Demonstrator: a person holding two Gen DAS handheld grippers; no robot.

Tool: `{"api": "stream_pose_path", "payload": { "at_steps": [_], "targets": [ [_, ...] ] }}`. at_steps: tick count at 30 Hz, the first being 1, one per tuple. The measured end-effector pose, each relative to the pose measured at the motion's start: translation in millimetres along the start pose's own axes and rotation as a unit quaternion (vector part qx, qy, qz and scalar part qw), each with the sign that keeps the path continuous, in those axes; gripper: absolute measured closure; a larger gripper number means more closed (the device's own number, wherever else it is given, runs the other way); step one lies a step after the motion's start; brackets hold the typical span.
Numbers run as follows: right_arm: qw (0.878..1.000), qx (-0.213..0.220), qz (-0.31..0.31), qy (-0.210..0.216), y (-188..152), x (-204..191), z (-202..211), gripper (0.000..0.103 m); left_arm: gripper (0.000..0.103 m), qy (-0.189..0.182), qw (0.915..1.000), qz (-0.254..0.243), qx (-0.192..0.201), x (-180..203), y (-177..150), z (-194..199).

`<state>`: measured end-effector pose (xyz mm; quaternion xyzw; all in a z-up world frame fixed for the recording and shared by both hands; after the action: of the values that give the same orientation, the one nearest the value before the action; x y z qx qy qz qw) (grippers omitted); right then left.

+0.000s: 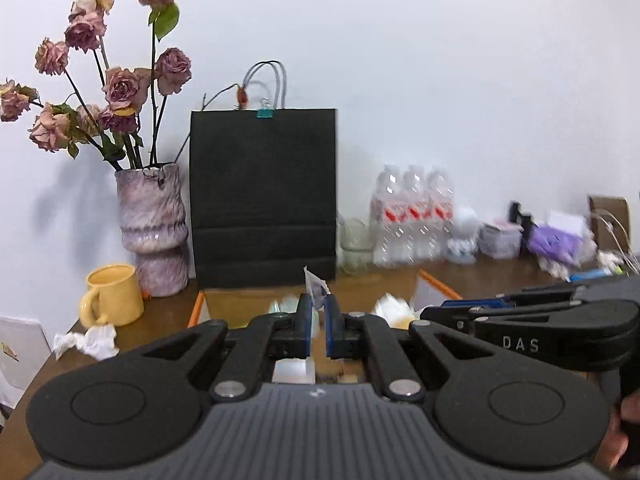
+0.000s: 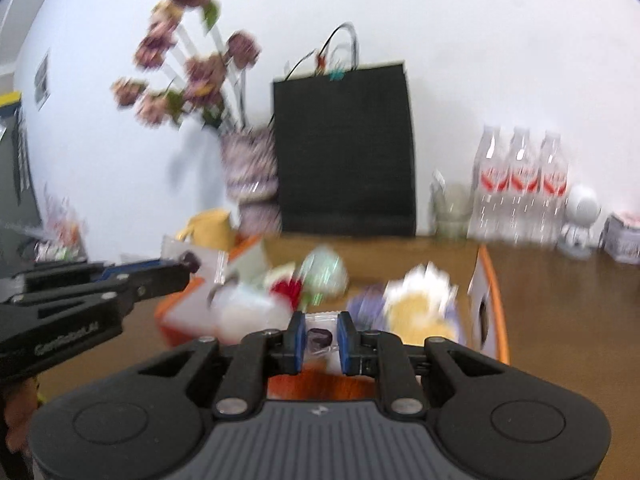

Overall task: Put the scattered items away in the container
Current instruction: 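Drop both wrapped candies into the box and open both tools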

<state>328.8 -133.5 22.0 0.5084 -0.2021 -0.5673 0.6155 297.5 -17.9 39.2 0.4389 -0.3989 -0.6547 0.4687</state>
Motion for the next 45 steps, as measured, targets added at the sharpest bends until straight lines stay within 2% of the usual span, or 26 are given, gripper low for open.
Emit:
{"api": "stream_pose_path", "payload": {
  "at_steps": [3,7,13,19,21,23,25,27,29,30,31,32,34,41,45],
  "targets": [
    [1.000,0.007,-0.014,-0.013,22.0,4.0,-27.2,0.088,0.096,-0.006,0.9992,0.035,-0.017,-7.4,1.9,-36.1],
    [0.998,-0.027,-0.030,-0.037,26.5,11.8,-79.0,0.088,0.096,-0.017,0.9954,0.076,-0.055,-15.3,-13.1,-83.3],
    [0.995,-0.082,-0.030,-0.055,10.9,22.2,-134.8,0.087,0.096,-0.021,0.9927,0.065,-0.099,-18.0,-38.5,-120.3],
    [0.993,-0.105,-0.009,-0.060,-2.6,23.5,-146.8,0.086,0.095,-0.014,0.9922,0.053,-0.112,-19.2,-46.1,-127.3],
    [0.993,-0.105,-0.008,-0.060,-2.9,23.6,-145.1,0.084,0.082,-0.003,0.9921,0.054,-0.114,-20.5,-45.3,-125.4],
    [0.993,-0.103,-0.006,-0.061,-1.7,23.0,-142.6,0.080,0.065,0.016,0.9922,0.054,-0.111,-23.7,-44.5,-122.1],
    [0.993,-0.099,-0.008,-0.063,1.4,24.4,-138.4,0.075,0.056,0.025,0.9925,0.056,-0.106,-27.8,-41.5,-117.8],
    [0.993,-0.094,-0.019,-0.066,5.1,28.7,-134.4,0.063,0.042,0.033,0.9923,0.063,-0.101,-33.8,-38.2,-113.2],
    [0.993,-0.087,-0.031,-0.071,9.5,34.7,-129.8,0.047,0.011,0.043,0.9922,0.070,-0.094,-40.2,-35.0,-108.0],
    [0.993,-0.084,-0.035,-0.073,11.6,37.8,-127.7,0.045,0.006,0.047,0.9923,0.073,-0.088,-42.9,-33.0,-105.1],
    [0.993,-0.082,-0.039,-0.075,13.8,40.5,-125.5,0.037,0.000,0.051,0.9925,0.075,-0.082,-45.1,-31.3,-102.1],
    [0.993,-0.081,-0.042,-0.074,15.4,42.5,-123.8,0.025,0.000,0.053,0.9928,0.074,-0.078,-46.7,-29.6,-99.1],
    [0.993,-0.079,-0.044,-0.072,17.5,44.2,-120.8,0.011,0.000,0.056,0.9932,0.069,-0.076,-47.6,-26.6,-96.3],
    [0.993,-0.084,-0.034,-0.075,18.0,40.9,-113.4,0.009,0.000,0.062,0.9930,0.064,-0.077,-46.9,-26.4,-89.3],
    [0.995,-0.072,-0.029,-0.069,21.2,38.5,-95.9,0.009,0.000,0.059,0.9949,0.059,-0.056,-48.9,-21.2,-66.9]
  ]
}}
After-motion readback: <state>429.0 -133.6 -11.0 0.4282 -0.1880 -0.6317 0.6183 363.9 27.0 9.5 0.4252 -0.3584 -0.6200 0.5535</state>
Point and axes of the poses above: each gripper's, at about its wrist camera, not at the fingertips, and z roughly against the way its jaws point, x to its right, y to its top, the point moved 5 cm from there along -z, roughly the way its jaws point, and after that the axes turned 12 degrees about -z, right-handed, at the moved point
